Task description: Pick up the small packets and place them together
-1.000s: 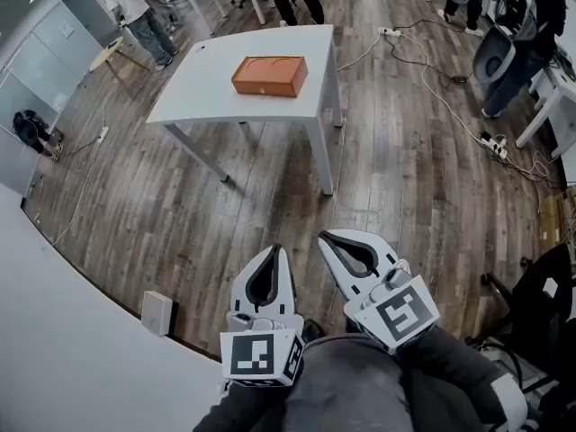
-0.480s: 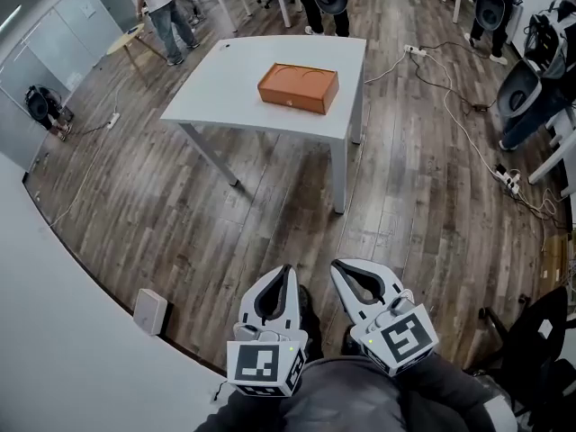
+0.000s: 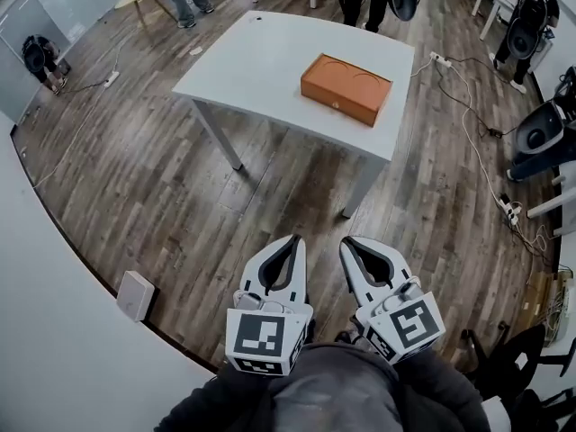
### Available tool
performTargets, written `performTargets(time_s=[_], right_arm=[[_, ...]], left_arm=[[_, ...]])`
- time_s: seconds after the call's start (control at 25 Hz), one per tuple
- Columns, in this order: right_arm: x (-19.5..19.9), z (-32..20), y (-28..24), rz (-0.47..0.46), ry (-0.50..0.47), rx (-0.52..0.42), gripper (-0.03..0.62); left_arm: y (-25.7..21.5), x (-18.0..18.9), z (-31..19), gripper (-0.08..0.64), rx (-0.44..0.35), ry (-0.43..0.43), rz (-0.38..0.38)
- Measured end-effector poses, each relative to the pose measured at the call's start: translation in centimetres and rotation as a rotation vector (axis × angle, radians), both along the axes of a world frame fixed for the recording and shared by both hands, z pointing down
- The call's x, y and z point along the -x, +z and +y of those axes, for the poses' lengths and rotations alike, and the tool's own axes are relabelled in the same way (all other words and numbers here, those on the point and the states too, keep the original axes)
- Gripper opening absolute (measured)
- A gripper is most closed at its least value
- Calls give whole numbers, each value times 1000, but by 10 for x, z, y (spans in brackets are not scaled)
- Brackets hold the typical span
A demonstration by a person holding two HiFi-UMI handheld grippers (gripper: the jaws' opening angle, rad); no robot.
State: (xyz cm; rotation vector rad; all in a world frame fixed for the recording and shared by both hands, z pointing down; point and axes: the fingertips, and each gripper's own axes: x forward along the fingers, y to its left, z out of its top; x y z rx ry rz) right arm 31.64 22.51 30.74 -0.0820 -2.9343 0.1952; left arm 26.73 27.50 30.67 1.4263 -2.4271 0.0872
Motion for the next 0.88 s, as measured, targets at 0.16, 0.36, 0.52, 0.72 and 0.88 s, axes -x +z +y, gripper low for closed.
performTargets(time_s=[0.16, 0.36, 0.52, 0.72, 0.88], right_arm=[[45, 1, 0, 14, 18, -24, 5], [80, -5, -6, 14, 44, -30, 5], [93, -16, -10, 5, 76, -41, 5], [107, -29, -2, 6, 92, -30, 5], [119, -44, 14, 27, 105, -21, 5]], left_arm=[[1, 45, 3, -3, -4, 0, 2], [-2, 81, -2, -3, -9, 17, -9], [-4, 95, -6, -3, -26, 21, -15], [7, 111, -13, -3, -18, 14, 4], [21, 123, -31, -3, -3, 31, 23]])
